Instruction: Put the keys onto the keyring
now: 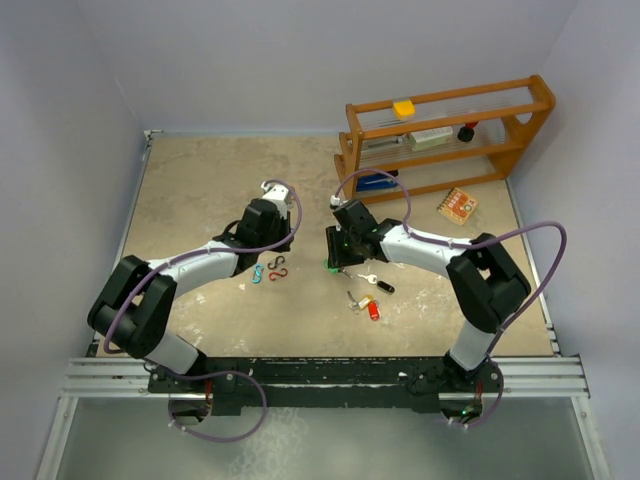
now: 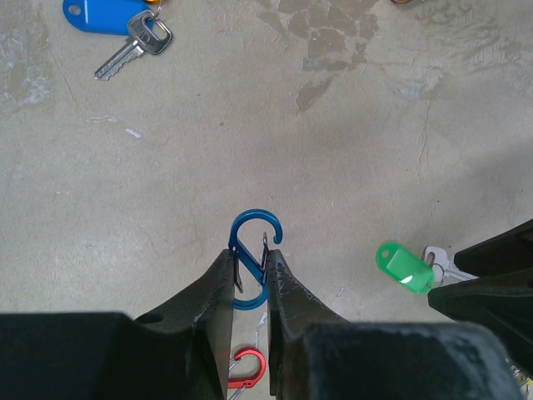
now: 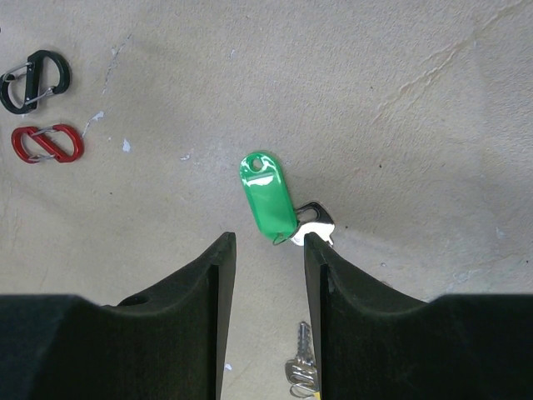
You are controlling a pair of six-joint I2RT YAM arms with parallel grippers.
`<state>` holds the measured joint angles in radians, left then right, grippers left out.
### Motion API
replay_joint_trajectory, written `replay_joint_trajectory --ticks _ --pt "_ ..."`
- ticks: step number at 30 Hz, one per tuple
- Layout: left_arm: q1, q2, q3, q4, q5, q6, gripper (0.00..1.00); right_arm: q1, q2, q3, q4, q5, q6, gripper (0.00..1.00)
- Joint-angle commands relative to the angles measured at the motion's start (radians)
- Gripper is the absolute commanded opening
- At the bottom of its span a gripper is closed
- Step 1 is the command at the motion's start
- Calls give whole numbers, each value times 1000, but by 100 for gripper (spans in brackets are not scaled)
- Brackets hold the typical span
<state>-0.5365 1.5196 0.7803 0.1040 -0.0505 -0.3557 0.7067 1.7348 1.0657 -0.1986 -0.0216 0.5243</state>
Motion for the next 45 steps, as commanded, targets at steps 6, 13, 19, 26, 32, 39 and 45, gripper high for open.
replay_joint_trajectory --ticks 6,13,19,26,32,39,45 --pt "6 -38 2 30 17 -7 0 4 33 6 -25 -44 15 41" --pt "7 -38 -1 32 17 -9 0 5 43 11 -19 -59 20 40" --pt "7 -36 -5 36 17 -9 0 4 50 11 -16 -60 28 38" --pt "7 -35 -6 37 15 -9 0 4 55 13 -16 -38 32 30" --pt "7 -33 -7 37 14 -9 0 5 54 12 -23 2 32 15" --pt "7 -32 -6 41 11 -17 0 3 27 11 -28 64 19 4" --pt "7 -20 4 50 17 -25 0 4 -22 4 -9 111 -13 0"
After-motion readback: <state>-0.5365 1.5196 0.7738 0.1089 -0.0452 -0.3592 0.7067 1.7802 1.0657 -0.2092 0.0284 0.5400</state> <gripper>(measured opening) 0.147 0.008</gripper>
